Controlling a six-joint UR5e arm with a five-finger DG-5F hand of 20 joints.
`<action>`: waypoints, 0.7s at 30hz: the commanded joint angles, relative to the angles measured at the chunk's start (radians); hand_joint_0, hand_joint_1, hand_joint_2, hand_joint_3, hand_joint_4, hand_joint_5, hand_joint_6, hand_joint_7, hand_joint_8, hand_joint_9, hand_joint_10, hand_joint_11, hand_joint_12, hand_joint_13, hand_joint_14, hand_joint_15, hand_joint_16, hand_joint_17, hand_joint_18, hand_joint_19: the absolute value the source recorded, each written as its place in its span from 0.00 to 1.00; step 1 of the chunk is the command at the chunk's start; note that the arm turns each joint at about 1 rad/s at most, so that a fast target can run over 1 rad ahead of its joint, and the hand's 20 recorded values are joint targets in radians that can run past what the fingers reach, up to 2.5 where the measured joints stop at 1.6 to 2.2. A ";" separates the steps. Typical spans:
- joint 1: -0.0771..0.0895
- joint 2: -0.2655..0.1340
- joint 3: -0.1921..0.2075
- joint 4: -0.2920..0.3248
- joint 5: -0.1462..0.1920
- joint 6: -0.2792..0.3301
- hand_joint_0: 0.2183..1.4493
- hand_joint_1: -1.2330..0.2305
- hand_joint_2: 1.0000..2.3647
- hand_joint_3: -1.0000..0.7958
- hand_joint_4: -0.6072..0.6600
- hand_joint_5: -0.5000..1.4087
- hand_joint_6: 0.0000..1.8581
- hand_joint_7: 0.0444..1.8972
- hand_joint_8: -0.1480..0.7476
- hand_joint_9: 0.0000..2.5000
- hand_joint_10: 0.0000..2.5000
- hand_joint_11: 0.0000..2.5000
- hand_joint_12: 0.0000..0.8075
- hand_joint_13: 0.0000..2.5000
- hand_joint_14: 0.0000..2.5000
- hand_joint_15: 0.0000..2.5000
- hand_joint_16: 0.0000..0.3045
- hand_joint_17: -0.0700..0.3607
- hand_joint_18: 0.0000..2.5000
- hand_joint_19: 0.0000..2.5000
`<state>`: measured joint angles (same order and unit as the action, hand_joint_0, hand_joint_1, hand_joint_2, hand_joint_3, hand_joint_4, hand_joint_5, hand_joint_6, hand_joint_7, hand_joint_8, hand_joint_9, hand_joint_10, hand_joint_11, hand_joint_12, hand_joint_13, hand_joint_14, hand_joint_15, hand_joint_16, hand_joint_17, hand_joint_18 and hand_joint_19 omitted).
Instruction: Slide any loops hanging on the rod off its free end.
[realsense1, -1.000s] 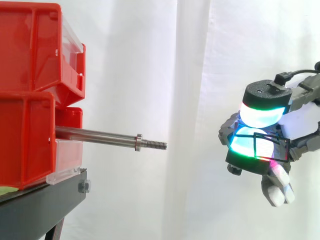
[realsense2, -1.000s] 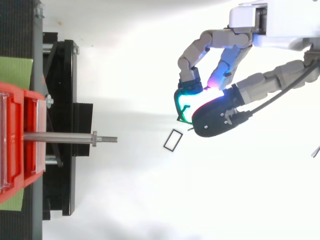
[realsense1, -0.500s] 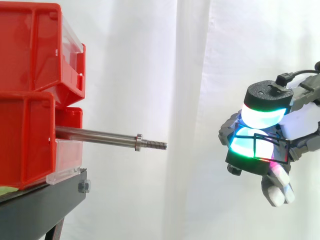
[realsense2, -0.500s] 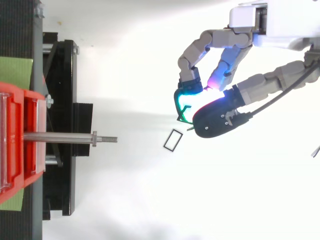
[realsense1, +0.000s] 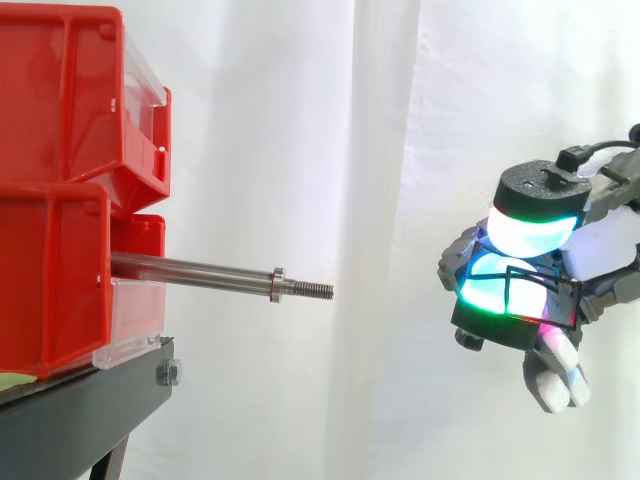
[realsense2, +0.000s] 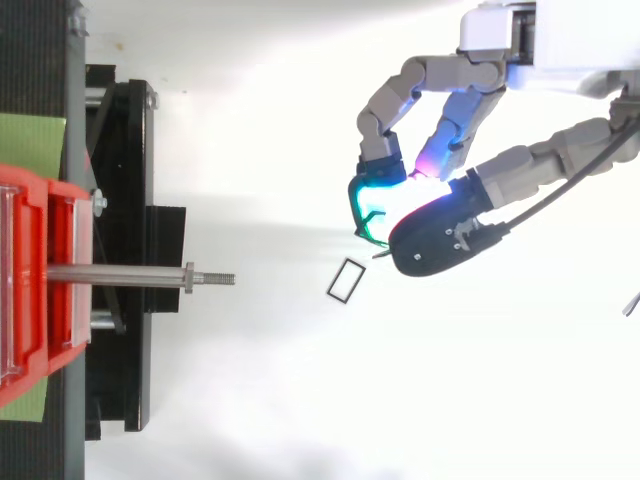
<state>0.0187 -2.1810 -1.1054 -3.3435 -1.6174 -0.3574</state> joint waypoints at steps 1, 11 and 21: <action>0.000 0.004 -0.001 -0.001 -0.001 -0.026 0.32 0.33 0.01 0.41 0.45 0.16 0.48 0.49 0.45 0.40 0.01 0.18 0.33 0.36 0.00 0.09 0.13 0.37 0.35 0.17; 0.006 0.029 -0.001 -0.050 0.005 -0.094 0.34 0.34 0.01 0.37 0.44 0.16 0.48 0.49 0.44 0.41 0.01 0.19 0.33 0.36 0.00 0.09 0.13 0.37 0.35 0.18; 0.015 0.027 -0.001 -0.053 0.027 -0.098 0.34 0.34 0.01 0.37 0.44 0.16 0.48 0.48 0.44 0.41 0.01 0.19 0.32 0.36 0.00 0.09 0.13 0.37 0.35 0.18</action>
<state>0.0311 -2.1528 -1.1058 -3.3961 -1.5963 -0.4566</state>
